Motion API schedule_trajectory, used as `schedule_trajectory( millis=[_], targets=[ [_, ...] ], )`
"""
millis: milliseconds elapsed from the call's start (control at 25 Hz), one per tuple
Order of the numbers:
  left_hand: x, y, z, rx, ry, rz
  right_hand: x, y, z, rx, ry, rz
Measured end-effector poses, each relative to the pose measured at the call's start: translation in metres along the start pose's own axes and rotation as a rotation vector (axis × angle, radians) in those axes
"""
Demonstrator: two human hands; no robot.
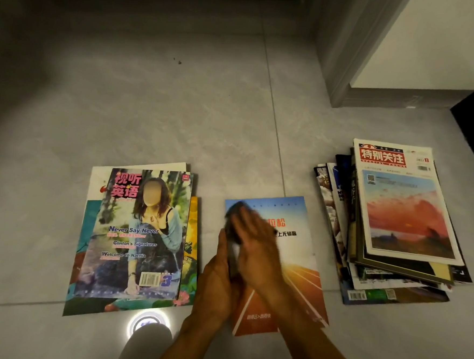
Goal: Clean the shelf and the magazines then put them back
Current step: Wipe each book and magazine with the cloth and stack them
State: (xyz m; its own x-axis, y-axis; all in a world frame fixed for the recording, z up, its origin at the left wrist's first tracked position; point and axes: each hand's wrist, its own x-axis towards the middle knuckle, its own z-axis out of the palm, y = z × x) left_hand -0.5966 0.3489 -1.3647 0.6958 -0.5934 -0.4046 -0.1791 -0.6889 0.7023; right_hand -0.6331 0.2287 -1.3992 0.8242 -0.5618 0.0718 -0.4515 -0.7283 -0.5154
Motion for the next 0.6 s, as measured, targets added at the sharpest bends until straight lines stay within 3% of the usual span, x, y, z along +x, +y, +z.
schedule_trajectory(
  millis=[80,120,240,320,360,480,520,600],
  targets=[
    [0.002,-0.001,0.0,-0.02,0.041,0.015,-0.01,0.001,0.003,0.026,-0.194,-0.32],
    [0.002,-0.002,0.001,-0.057,0.024,0.015,-0.007,0.018,-0.002,-0.009,-0.189,-0.336],
    [0.0,-0.012,0.004,-0.293,-0.118,-0.036,0.012,0.072,-0.027,0.009,0.028,0.106],
    [0.001,-0.016,0.005,-0.305,-0.106,-0.056,0.0,0.057,-0.017,-0.015,0.082,0.246],
    [0.002,-0.014,0.004,-0.257,-0.082,-0.055,-0.016,0.043,-0.005,0.004,0.047,0.173],
    [0.013,-0.002,-0.006,-0.195,-0.037,-0.038,-0.065,0.033,-0.007,-0.077,-0.264,-0.38],
    [0.017,0.001,-0.008,-0.175,-0.054,-0.06,-0.064,0.048,-0.019,-0.117,-0.352,-0.454],
    [0.018,0.002,-0.011,-0.107,-0.075,-0.074,-0.056,0.076,-0.033,-0.123,-0.249,-0.328]
  ],
)
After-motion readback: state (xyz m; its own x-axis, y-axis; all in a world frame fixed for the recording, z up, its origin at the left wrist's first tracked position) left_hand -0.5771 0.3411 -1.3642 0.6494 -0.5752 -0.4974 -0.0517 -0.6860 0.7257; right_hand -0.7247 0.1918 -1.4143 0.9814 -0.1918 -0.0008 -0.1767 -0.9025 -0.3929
